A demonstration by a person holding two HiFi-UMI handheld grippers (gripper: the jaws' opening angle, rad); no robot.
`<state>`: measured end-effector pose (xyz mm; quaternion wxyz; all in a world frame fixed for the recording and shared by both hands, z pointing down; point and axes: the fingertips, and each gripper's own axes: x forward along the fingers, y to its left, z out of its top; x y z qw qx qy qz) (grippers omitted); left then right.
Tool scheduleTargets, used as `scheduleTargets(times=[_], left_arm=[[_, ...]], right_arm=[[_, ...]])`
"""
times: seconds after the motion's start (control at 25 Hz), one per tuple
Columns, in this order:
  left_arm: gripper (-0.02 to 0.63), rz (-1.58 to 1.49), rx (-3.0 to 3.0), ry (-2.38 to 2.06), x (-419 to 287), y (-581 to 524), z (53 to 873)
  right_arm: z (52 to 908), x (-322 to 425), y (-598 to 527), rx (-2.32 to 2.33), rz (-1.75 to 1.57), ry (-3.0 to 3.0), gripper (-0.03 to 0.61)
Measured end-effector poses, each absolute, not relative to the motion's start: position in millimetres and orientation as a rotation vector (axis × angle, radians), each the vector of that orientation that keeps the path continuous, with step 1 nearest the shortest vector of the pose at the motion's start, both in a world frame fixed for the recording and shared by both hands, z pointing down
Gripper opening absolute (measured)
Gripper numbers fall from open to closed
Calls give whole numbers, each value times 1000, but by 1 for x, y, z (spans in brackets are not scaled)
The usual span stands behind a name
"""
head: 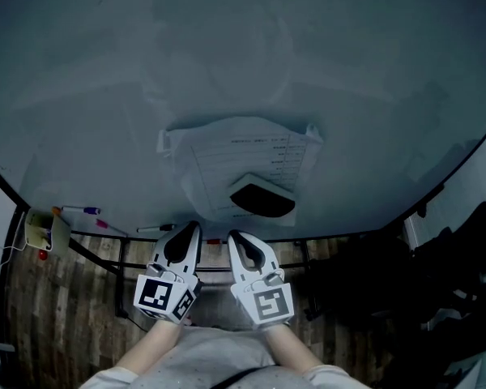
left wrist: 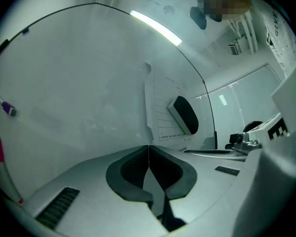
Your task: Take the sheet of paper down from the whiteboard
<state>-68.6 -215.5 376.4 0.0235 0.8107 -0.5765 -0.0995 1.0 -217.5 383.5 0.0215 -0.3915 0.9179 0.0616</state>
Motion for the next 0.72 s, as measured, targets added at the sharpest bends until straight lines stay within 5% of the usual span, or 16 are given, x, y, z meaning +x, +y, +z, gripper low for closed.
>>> scheduleTargets(times=[0.72], left_arm=[[17,-254,2655,-1515,-54,-218,371]], right_arm=[[379,19,-212,-1517,286,2775,20]])
